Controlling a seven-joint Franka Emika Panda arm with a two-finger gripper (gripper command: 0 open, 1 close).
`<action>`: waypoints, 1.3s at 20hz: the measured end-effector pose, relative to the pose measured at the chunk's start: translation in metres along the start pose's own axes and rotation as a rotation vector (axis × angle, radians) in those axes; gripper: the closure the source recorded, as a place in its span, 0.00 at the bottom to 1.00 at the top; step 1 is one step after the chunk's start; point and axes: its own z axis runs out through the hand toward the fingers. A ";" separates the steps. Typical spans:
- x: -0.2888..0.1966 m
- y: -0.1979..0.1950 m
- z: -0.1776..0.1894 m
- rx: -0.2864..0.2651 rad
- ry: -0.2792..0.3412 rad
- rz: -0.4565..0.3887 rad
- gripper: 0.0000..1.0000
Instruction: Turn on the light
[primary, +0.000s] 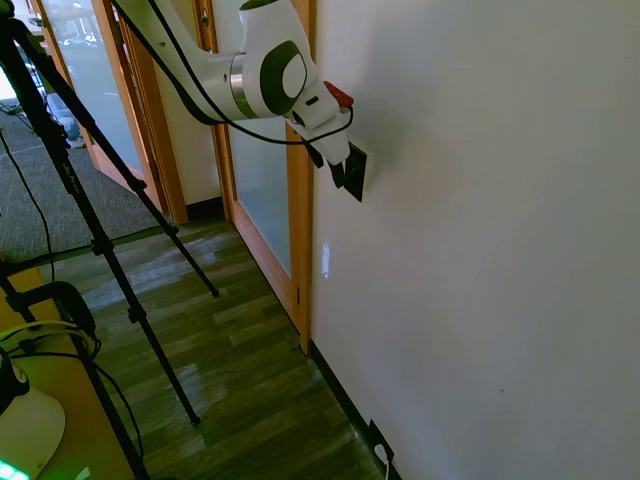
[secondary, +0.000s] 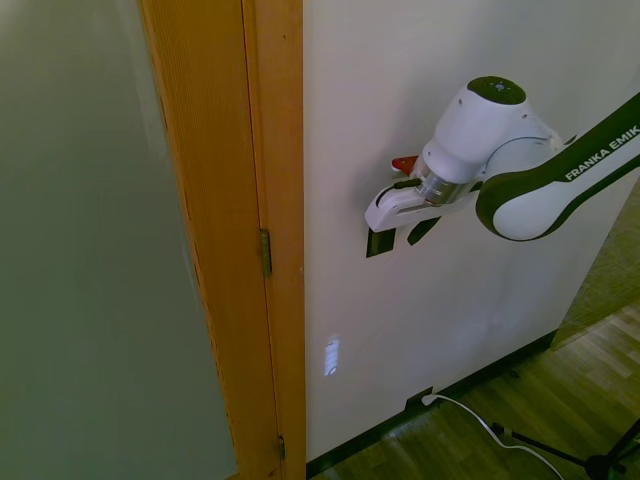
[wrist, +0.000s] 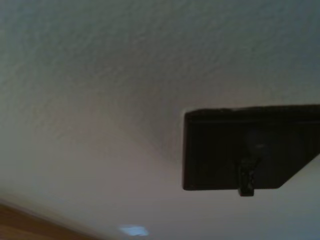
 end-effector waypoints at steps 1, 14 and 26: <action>0.004 0.002 0.005 -0.007 0.009 0.010 1.00; 0.012 -0.014 0.021 -0.016 0.117 0.071 1.00; 0.001 -0.020 0.028 -0.010 0.138 0.078 1.00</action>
